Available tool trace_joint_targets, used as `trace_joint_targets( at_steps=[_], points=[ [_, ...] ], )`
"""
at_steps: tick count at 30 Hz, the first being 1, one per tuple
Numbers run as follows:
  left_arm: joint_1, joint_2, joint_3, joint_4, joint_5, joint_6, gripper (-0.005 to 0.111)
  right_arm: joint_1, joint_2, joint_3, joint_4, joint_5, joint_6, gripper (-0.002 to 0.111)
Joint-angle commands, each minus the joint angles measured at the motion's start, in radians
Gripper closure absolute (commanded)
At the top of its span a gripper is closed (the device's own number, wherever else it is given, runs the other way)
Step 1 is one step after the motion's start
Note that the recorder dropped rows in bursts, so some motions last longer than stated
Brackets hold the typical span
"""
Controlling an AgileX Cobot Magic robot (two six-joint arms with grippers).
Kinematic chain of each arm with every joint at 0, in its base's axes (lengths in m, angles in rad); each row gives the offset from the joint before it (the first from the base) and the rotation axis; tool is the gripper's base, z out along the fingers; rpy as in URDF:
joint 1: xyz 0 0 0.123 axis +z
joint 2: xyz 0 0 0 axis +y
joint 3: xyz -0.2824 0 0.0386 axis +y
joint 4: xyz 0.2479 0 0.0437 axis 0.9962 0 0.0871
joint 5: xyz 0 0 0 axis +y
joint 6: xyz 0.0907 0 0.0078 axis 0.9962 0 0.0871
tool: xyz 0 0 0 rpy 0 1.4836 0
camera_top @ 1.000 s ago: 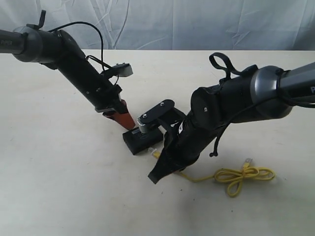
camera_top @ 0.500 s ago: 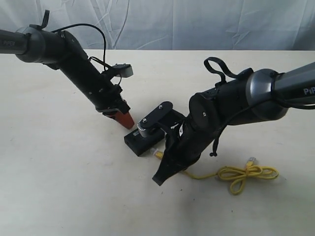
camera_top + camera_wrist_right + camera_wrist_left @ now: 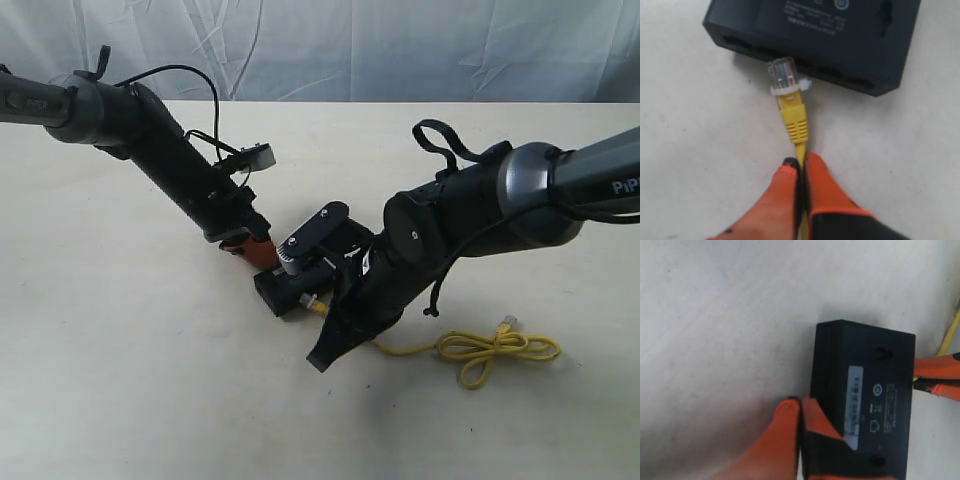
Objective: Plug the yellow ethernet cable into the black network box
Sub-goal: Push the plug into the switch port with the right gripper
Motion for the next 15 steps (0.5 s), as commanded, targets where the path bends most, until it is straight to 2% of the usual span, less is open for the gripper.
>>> trace_joint_targets(
  at_steps=[1,15],
  points=[
    [-0.006,0.018,0.003,0.016,0.011,0.007,0.107,0.0,0.001,0.003,-0.009,-0.029,-0.005,0.109],
    [-0.005,0.018,0.003,0.077,-0.002,-0.039,0.107,0.0,-0.001,0.003,-0.055,0.093,0.029,0.109]
  ],
)
